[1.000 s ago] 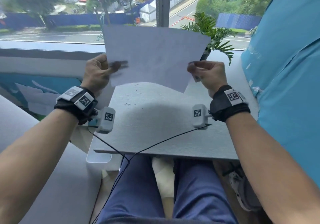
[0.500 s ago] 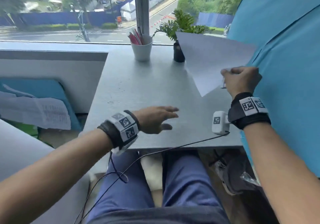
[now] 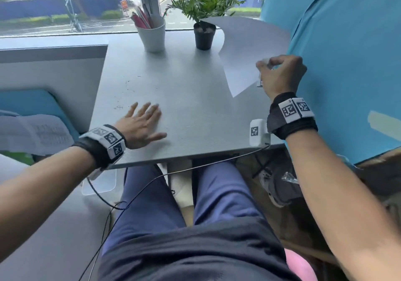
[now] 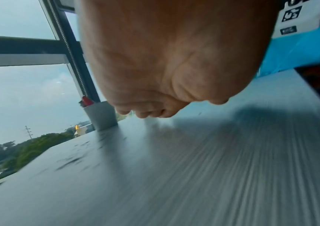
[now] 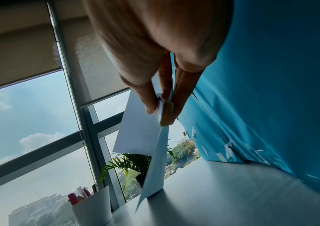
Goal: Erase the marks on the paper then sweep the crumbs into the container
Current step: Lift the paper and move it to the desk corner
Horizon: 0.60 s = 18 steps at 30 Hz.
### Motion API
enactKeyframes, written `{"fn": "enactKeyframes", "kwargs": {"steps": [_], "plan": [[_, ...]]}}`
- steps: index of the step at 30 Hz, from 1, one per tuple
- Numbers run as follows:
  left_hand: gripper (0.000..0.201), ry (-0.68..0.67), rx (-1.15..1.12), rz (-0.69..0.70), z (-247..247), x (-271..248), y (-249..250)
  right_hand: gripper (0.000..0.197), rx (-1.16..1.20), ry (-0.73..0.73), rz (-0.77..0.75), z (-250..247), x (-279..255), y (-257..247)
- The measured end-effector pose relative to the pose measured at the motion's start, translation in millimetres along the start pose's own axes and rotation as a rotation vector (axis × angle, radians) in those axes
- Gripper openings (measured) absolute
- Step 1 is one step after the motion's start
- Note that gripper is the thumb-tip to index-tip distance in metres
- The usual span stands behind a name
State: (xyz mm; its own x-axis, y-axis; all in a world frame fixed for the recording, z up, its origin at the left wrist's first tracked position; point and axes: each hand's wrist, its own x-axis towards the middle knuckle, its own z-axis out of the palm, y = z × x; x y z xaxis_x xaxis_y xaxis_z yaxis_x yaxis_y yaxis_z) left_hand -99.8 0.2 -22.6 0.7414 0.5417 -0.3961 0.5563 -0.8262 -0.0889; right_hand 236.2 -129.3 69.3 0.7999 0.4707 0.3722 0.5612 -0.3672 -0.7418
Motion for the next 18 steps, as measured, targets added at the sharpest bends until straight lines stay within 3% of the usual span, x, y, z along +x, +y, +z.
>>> {"fn": "enactKeyframes", "kwargs": {"steps": [2,6,10,13,18], "plan": [[0.1,0.052,-0.042,0.03,-15,17,29,0.023,-0.025,0.016,-0.006,2,-2,1],[0.081,0.031,-0.142,0.446,-41,49,133,0.024,-0.065,0.082,-0.044,5,4,1],[0.088,0.063,-0.05,0.692,-42,73,193,0.026,-0.048,0.146,-0.116,3,14,-2],[0.084,0.042,-0.099,0.626,-33,75,187,0.026,-0.029,0.156,-0.132,6,18,1],[0.088,0.001,-0.11,0.275,-28,64,115,0.027,-0.021,0.158,-0.108,12,23,13]]}}
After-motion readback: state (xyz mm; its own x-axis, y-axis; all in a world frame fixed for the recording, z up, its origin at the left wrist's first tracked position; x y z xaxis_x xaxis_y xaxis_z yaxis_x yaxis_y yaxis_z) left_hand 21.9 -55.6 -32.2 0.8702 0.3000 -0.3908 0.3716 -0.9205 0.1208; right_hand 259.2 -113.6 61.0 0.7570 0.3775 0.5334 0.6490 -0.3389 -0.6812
